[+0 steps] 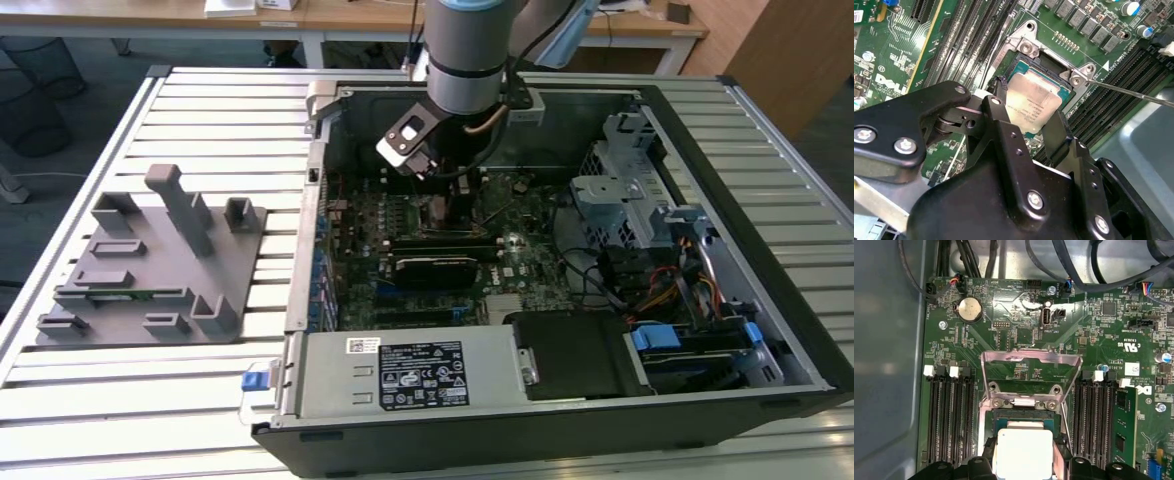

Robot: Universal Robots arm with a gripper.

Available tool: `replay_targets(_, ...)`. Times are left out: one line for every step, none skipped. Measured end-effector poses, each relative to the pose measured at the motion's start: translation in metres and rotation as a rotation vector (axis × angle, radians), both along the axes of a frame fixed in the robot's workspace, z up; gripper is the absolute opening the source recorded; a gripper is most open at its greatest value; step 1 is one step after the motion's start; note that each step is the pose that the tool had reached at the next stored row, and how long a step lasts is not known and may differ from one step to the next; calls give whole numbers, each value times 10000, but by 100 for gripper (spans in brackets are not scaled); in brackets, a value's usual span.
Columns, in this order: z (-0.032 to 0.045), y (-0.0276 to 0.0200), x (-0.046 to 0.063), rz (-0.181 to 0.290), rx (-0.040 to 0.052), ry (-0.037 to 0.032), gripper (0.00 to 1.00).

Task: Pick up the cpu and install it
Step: 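Place the cpu into insertion slot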

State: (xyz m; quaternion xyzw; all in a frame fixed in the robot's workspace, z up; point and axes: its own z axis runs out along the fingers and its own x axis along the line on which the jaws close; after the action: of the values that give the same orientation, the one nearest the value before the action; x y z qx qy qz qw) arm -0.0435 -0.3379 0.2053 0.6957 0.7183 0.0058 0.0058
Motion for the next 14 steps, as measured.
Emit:
replay_targets(-26,0,0,-32,0,0,53)
replay_targets(-33,0,0,-42,0,0,53)
replay_targets(-40,0,0,-52,0,0,53)
replay_targets(-46,0,0,-63,0,0,53)
replay_targets(-51,0,0,-71,1,0,53)
replay_targets(-55,0,0,-78,0,0,53)
replay_targets(-59,0,0,-80,0,0,53)
replay_targets(-64,0,0,-81,1,0,53)
replay_targets(-68,0,0,-81,0,0,53)
replay_targets(-72,0,0,-81,0,0,53)
replay_targets(-77,0,0,-82,0,0,53)
replay_targets(-81,0,0,-82,0,0,53)
replay_targets(-85,0,0,-83,0,0,53)
replay_targets(-88,0,0,-83,-1,0,53)
